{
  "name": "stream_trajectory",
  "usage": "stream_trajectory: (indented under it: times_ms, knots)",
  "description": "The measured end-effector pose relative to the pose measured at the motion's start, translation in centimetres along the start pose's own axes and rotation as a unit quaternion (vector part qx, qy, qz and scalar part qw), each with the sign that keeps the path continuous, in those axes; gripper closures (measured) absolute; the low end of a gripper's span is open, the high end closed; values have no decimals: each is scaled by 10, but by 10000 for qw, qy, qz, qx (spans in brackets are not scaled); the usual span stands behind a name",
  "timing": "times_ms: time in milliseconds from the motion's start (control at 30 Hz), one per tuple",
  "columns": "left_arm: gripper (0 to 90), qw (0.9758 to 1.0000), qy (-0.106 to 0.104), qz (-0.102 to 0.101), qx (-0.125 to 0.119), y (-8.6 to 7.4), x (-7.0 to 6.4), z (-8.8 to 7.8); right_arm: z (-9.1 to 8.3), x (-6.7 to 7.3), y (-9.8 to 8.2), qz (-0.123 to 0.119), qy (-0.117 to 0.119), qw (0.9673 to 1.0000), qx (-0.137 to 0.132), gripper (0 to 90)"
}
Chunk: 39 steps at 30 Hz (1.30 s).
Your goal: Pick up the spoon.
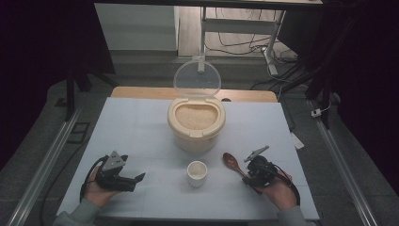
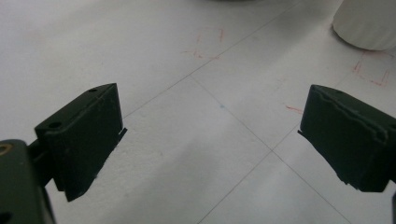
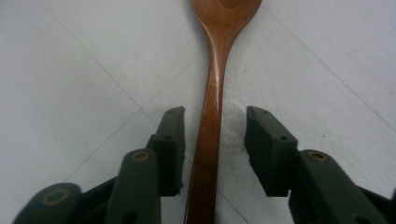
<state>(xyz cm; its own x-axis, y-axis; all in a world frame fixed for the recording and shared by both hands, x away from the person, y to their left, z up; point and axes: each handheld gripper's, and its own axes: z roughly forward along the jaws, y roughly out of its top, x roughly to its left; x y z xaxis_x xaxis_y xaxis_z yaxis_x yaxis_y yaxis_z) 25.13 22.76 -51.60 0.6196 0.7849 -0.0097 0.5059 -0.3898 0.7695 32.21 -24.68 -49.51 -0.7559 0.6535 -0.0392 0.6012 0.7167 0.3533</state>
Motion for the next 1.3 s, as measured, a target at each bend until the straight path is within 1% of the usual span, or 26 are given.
stream_trajectory:
  times_ms: [100,133,167,200,233,300,333,400,600,633,867,1067,1100,1300]
  knots:
    - [57,10000,1,6,0,0,0,0,1,0,1,-45,-16,10000,5,655]
    - [57,10000,2,7,3,0,0,0,1,0,1,-45,-16,10000,5,655]
    - [58,10000,4,7,6,0,-1,0,1,2,3,-95,-21,9999,50,706]
    - [58,10000,4,7,6,0,-1,0,2,2,3,-118,44,9999,53,740]
    - [58,10000,3,11,1,0,-1,0,2,3,4,-148,38,9999,70,751]
    - [59,10000,-11,31,-14,-1,-1,-1,3,3,5,-133,40,9998,107,760]
    - [61,10000,-28,20,-17,-1,0,-1,3,2,7,-85,58,9998,161,772]
    - [61,10000,-63,-15,-29,-1,1,-1,3,2,8,-39,67,9998,172,786]
    - [64,9999,-54,-63,-77,-1,0,-2,3,0,5,-12,121,9999,73,797]
    - [66,9999,-50,-74,-84,-1,1,-3,2,1,5,-51,88,9999,66,798]
    - [70,9999,-72,-84,-107,-1,1,-3,2,2,6,-98,68,9999,88,799]
    - [73,9998,-115,-94,-133,-1,2,-4,1,3,6,-132,41,9999,57,800]
    - [73,9998,-119,-91,-132,-1,2,-4,1,3,6,-156,-26,9999,40,800]
    - [75,9998,-119,-75,-109,-2,2,-3,-1,2,5,-180,-41,9998,-12,800]
